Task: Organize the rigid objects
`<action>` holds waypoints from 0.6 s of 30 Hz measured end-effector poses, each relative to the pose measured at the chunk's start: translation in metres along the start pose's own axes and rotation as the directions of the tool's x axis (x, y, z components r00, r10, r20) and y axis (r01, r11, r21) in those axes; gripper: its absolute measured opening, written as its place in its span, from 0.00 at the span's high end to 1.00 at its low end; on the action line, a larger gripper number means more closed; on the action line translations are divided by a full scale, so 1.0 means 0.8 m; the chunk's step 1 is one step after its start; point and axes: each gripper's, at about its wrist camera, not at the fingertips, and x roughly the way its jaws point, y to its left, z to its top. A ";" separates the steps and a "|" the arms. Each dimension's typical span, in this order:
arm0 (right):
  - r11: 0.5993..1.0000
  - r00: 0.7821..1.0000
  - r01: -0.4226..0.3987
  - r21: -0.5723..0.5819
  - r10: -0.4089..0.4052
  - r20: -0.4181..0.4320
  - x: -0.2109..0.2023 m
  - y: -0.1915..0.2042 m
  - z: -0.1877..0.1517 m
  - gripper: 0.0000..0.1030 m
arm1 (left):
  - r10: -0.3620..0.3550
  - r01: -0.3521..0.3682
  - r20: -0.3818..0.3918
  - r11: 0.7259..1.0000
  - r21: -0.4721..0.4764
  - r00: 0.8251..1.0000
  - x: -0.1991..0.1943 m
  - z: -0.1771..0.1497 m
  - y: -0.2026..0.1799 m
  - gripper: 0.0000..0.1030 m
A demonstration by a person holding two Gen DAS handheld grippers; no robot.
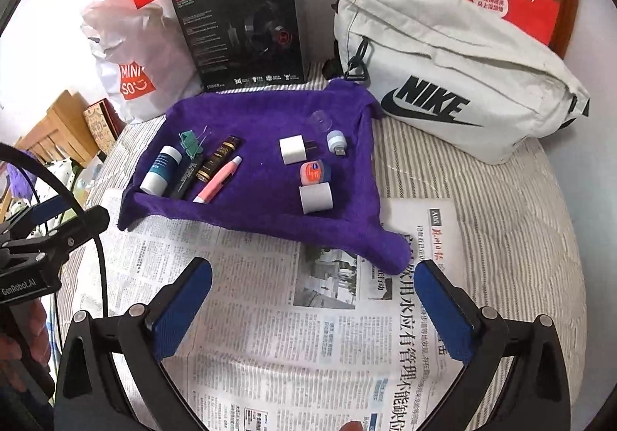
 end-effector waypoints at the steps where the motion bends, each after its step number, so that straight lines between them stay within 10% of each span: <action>1: 1.000 1.000 0.002 0.000 -0.002 0.004 -0.002 0.000 0.001 0.00 | -0.001 0.001 0.002 1.000 0.004 1.000 -0.003 0.000 -0.002 0.00; 18: 1.000 1.000 0.026 -0.002 -0.026 0.016 -0.025 0.002 -0.009 0.00 | 0.062 -0.062 0.025 0.998 0.009 0.998 -0.032 -0.009 -0.011 0.00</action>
